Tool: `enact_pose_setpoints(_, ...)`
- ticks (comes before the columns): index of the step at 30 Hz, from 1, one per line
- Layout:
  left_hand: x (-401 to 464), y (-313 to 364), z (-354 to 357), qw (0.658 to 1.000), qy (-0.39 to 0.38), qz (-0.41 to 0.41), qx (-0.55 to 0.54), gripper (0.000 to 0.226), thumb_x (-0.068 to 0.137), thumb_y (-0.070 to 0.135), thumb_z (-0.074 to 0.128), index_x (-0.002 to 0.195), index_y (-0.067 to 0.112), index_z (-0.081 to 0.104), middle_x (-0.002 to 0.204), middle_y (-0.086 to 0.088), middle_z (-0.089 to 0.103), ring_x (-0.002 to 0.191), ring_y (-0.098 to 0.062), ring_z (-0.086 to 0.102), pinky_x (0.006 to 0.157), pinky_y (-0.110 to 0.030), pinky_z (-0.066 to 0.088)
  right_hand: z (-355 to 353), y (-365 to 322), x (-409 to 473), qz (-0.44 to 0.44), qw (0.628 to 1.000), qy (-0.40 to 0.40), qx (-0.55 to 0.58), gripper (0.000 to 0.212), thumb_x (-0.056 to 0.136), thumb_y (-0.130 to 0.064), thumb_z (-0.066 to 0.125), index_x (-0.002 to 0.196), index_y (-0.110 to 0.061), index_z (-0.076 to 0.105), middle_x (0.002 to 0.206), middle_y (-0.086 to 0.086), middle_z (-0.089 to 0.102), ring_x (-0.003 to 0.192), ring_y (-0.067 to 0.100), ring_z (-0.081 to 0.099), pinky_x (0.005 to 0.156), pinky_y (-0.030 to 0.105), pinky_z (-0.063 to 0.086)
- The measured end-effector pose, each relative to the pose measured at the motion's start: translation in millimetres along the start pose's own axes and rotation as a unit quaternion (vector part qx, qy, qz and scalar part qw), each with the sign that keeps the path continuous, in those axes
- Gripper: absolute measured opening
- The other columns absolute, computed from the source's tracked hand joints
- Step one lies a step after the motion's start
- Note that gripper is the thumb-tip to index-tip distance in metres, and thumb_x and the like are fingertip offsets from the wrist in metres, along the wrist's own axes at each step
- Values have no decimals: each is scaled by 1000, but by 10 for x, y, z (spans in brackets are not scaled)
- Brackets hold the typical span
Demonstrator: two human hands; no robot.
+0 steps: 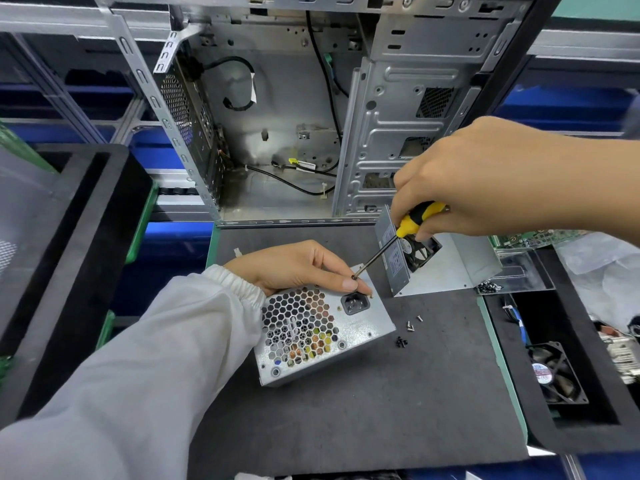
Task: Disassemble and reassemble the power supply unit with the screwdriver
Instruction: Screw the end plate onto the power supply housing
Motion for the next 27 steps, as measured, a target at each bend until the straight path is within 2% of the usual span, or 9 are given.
enact_pose_setpoints(2, 1, -4, -4, 1000, 1, 0, -2, 22, 86, 21, 70, 106, 18, 77, 113, -6, 73, 105, -13, 68, 84, -17, 52, -4, -12, 10, -7, 1000, -1, -6, 22, 85, -59, 51, 105, -50, 55, 97, -23, 55, 78, 6, 49, 48, 19, 27)
enact_pose_setpoints(6, 7, -11, -15, 1000, 1, 0, -2, 22, 86, 20, 70, 107, 17, 77, 116, -8, 72, 108, -16, 67, 86, -19, 52, -51, -19, 41, 1, 998, -8, -55, 25, 87, -63, 43, 106, -50, 54, 92, -19, 40, 58, 4, 28, 46, 22, 16)
enact_pose_setpoints(7, 8, -10, -16, 1000, 1, 2, 0, 21, 87, 20, 69, 106, 17, 77, 116, -8, 72, 109, -16, 67, 87, -19, 51, -65, -23, 53, 4, 998, -11, -67, 26, 88, -63, 40, 105, -49, 55, 90, -17, 37, 58, 5, 28, 46, 22, 15)
enact_pose_setpoints(9, 10, -7, -17, 1000, 0, 6, 3, 20, 88, 18, 68, 106, 18, 77, 116, -7, 72, 109, -15, 67, 87, -18, 51, -73, -38, 74, 2, 997, -11, -81, 29, 89, -62, 37, 104, -47, 55, 88, -17, 37, 67, 10, 41, 46, 23, 15)
enact_pose_setpoints(11, 8, -4, -16, 1000, -1, 8, 4, 20, 88, 18, 68, 106, 18, 77, 115, -6, 72, 107, -14, 68, 86, -17, 51, -75, -50, 89, -11, 997, 0, -76, 30, 89, -62, 37, 109, -47, 54, 91, -19, 46, 82, 14, 55, 47, 21, 20)
enact_pose_setpoints(13, 5, -6, -20, 1000, -1, 8, 8, 22, 87, 18, 68, 107, 16, 76, 112, -5, 73, 104, -13, 68, 85, -18, 51, -90, -51, 92, -20, 998, 13, -65, 31, 88, -63, 38, 112, -48, 52, 100, -20, 56, 92, 14, 61, 48, 19, 24)
enact_pose_setpoints(20, 21, 6, -36, 999, 6, 24, 45, 26, 84, 17, 71, 109, 17, 75, 109, -6, 74, 103, -13, 68, 88, -18, 50, -125, -61, 79, -36, 998, 34, -43, 29, 86, -64, 38, 102, -45, 53, 97, -17, 58, 88, 15, 61, 49, 19, 26)
enact_pose_setpoints(24, 29, -11, -45, 999, 2, 27, 44, 27, 82, 16, 72, 109, 17, 75, 110, -8, 74, 103, -17, 68, 93, -25, 52, -155, -68, 68, -39, 997, 42, -45, 29, 86, -65, 36, 102, -46, 53, 95, -17, 57, 88, 14, 61, 47, 19, 22)
enact_pose_setpoints(27, 37, -25, -61, 999, -1, 26, 44, 28, 82, 14, 72, 110, 15, 75, 107, -8, 74, 98, -16, 69, 91, -25, 54, -173, -87, 55, -46, 996, 50, -48, 30, 87, -64, 35, 102, -47, 53, 95, -17, 58, 87, 13, 61, 46, 20, 20)
Point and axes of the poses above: each hand's wrist, its own x-axis towards the middle knuckle, its own z-axis out of the palm, y = z × x, the point moved 7 cm from there along x, towards the middle knuckle
